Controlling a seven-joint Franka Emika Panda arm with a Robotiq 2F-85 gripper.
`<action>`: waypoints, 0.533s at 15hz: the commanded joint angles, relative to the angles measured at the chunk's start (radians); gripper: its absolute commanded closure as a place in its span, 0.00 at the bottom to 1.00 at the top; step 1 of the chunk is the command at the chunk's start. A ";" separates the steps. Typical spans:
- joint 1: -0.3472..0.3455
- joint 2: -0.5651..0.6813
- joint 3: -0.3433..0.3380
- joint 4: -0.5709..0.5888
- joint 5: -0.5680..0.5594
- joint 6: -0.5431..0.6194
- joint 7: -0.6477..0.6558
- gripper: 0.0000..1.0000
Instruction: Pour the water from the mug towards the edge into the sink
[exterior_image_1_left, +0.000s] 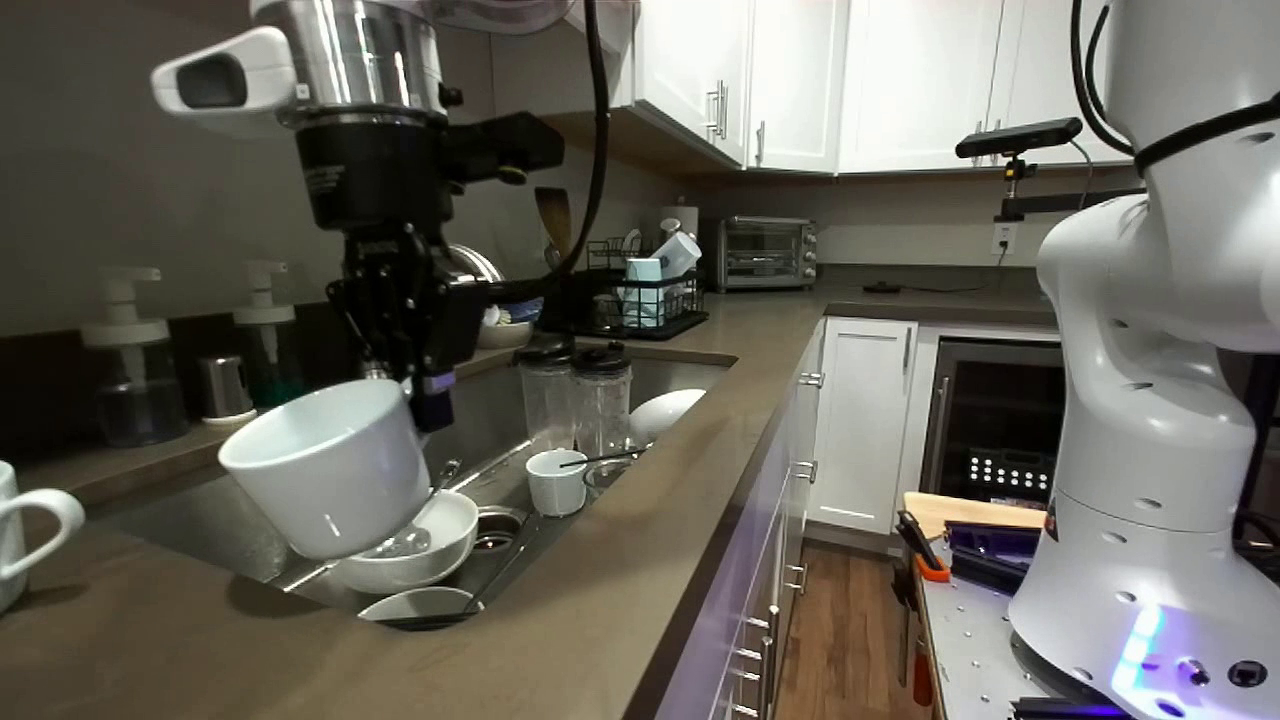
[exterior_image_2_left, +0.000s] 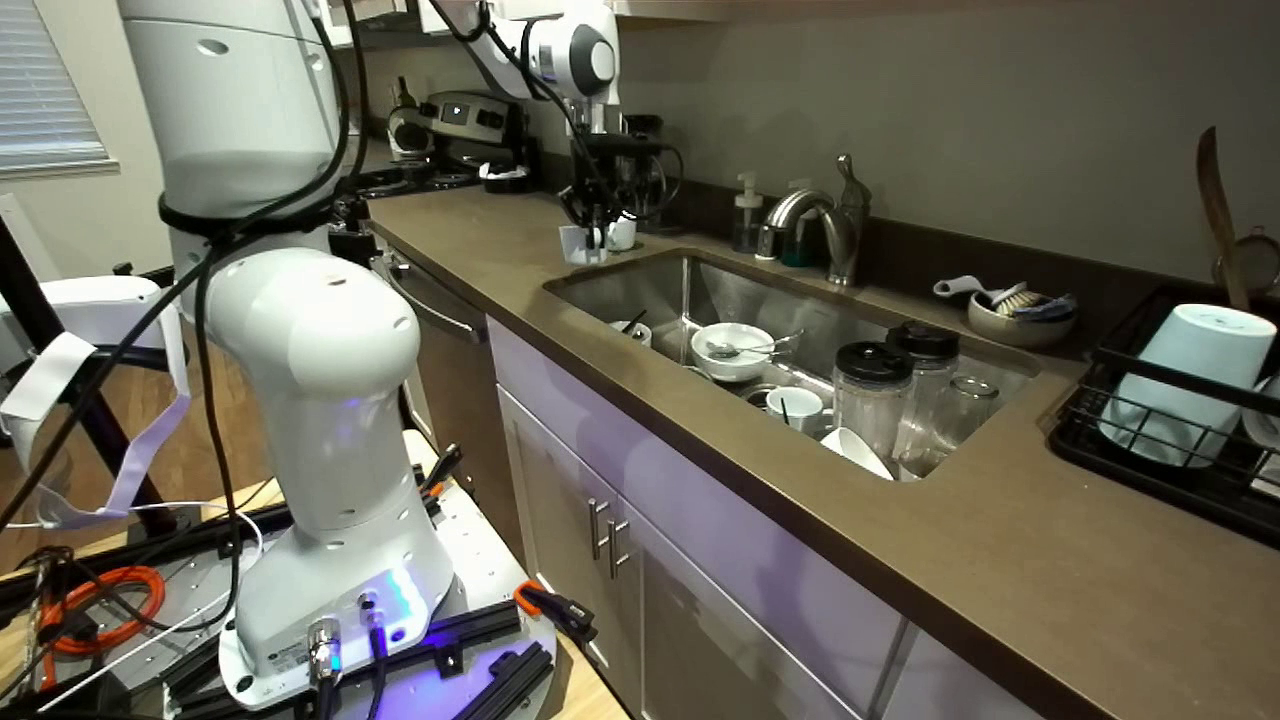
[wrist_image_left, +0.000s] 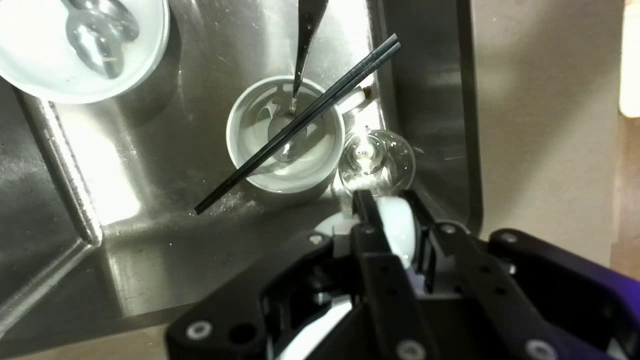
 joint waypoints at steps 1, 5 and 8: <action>-0.009 -0.087 -0.004 -0.072 0.034 0.007 0.013 0.93; -0.009 -0.117 -0.020 -0.099 0.012 -0.012 0.025 0.93; -0.013 -0.129 -0.037 -0.095 -0.020 -0.048 0.032 0.93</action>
